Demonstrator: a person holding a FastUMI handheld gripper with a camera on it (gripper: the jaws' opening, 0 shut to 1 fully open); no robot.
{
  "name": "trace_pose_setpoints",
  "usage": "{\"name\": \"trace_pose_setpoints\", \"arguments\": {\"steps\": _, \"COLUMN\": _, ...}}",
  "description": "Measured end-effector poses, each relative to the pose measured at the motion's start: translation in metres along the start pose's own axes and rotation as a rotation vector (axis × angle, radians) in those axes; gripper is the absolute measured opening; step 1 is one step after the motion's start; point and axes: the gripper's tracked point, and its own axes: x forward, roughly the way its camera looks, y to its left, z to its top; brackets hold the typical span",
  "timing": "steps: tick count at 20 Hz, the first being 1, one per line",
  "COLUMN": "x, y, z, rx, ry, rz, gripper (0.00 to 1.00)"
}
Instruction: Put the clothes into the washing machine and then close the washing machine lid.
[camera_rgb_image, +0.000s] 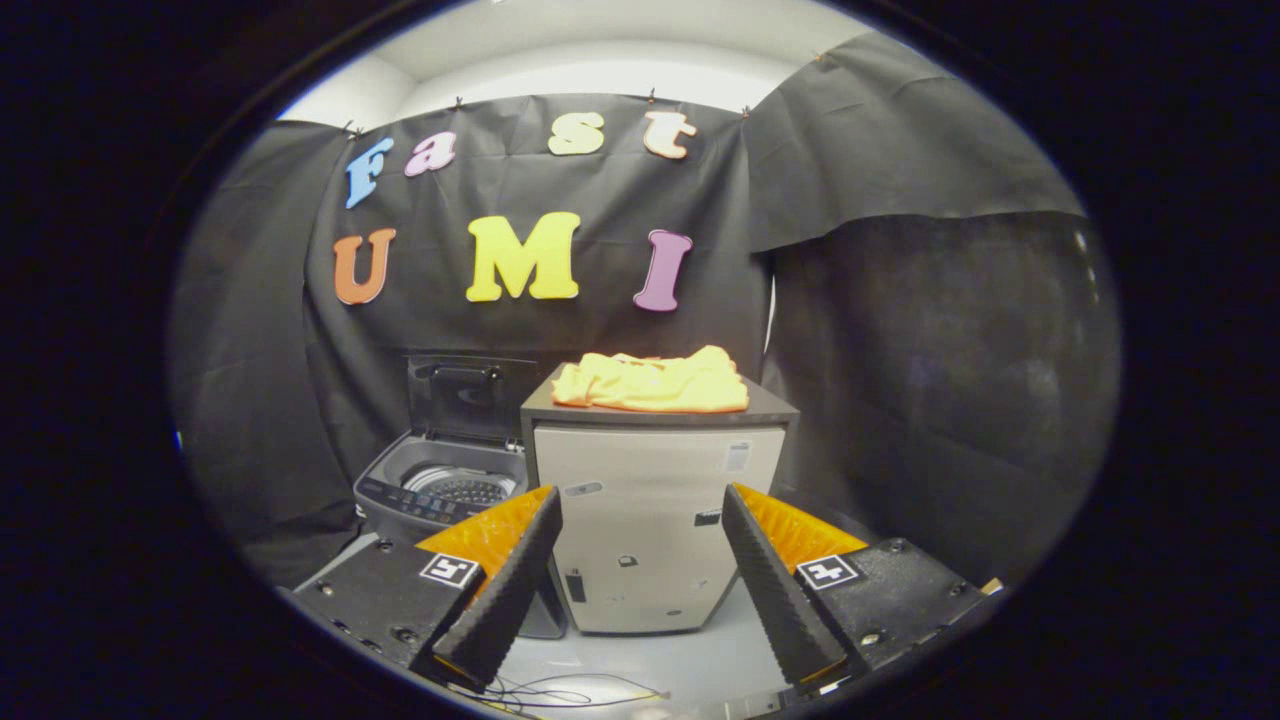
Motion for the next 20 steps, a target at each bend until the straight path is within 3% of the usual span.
{"name": "trace_pose_setpoints", "arguments": {"steps": 7, "x": 0.082, "y": -0.017, "z": 0.051, "rx": -0.001, "ry": 0.018, "rz": -0.005, "gripper": 1.00}}
{"name": "trace_pose_setpoints", "arguments": {"steps": 13, "x": 0.183, "y": -0.028, "z": 0.097, "rx": 0.008, "ry": 0.053, "rz": 0.030, "gripper": 1.00}}
{"name": "trace_pose_setpoints", "arguments": {"steps": 20, "x": 0.287, "y": -0.028, "z": 0.119, "rx": 0.001, "ry": 0.134, "rz": 0.067, "gripper": 1.00}}
